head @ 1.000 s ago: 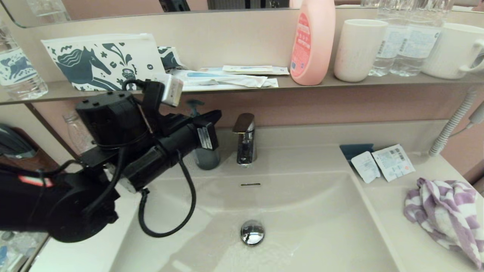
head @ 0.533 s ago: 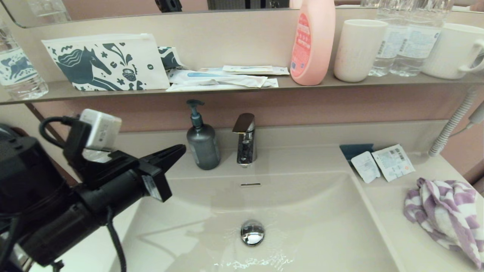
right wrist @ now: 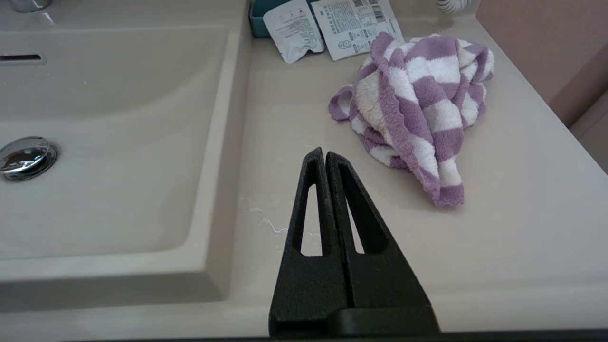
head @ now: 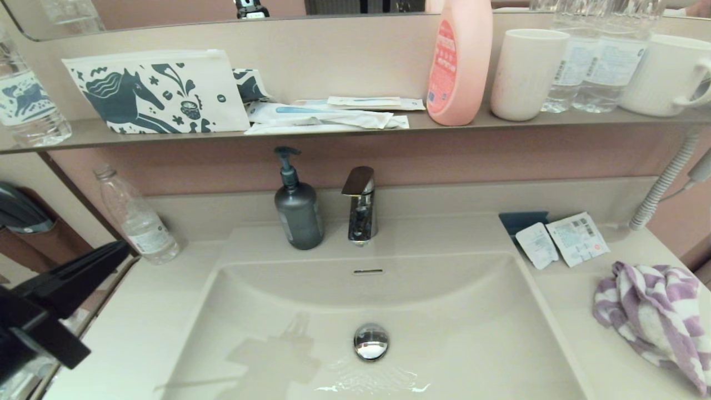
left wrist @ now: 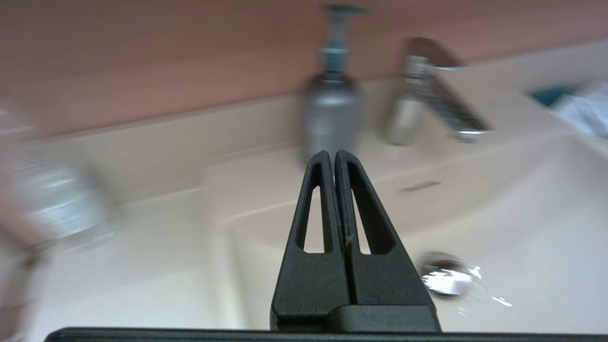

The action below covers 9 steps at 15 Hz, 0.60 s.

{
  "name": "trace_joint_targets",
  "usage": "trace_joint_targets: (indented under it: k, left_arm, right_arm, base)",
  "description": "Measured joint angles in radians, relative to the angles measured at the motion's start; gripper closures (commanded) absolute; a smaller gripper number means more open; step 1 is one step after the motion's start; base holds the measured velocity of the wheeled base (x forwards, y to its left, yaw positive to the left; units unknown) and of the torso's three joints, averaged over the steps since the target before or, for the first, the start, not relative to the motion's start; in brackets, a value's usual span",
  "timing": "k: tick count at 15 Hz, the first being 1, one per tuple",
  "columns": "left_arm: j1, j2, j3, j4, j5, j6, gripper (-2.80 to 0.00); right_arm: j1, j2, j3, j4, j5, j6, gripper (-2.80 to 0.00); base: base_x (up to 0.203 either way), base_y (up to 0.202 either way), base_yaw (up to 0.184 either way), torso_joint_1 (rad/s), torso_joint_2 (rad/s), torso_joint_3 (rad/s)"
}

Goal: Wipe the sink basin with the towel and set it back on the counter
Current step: Pick up the cloth

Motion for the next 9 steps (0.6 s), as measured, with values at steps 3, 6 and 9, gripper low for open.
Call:
trace_joint_targets:
  k: [3, 6, 9]
  left_arm:
    - [0.144, -0.162, 0.046, 0.049, 0.011, 0.010, 0.00]
    - [0.239, -0.324, 0.077, 0.163, 0.015, 0.006, 0.00]
    - [0.263, -0.491, 0.111, 0.314, 0.014, 0.004, 0.00]
  right_arm:
    - [0.000, 0.000, 0.000, 0.000, 0.000, 0.000, 0.00]
    - [0.000, 0.000, 0.000, 0.000, 0.000, 0.000, 0.00]
    - [0.000, 0.000, 0.000, 0.000, 0.000, 0.000, 0.00]
  base:
    - [0.000, 0.000, 0.000, 0.000, 0.00, 0.000]
    - [0.000, 0.000, 0.000, 0.000, 0.00, 0.000]
    - [0.000, 0.000, 0.000, 0.000, 0.00, 0.000]
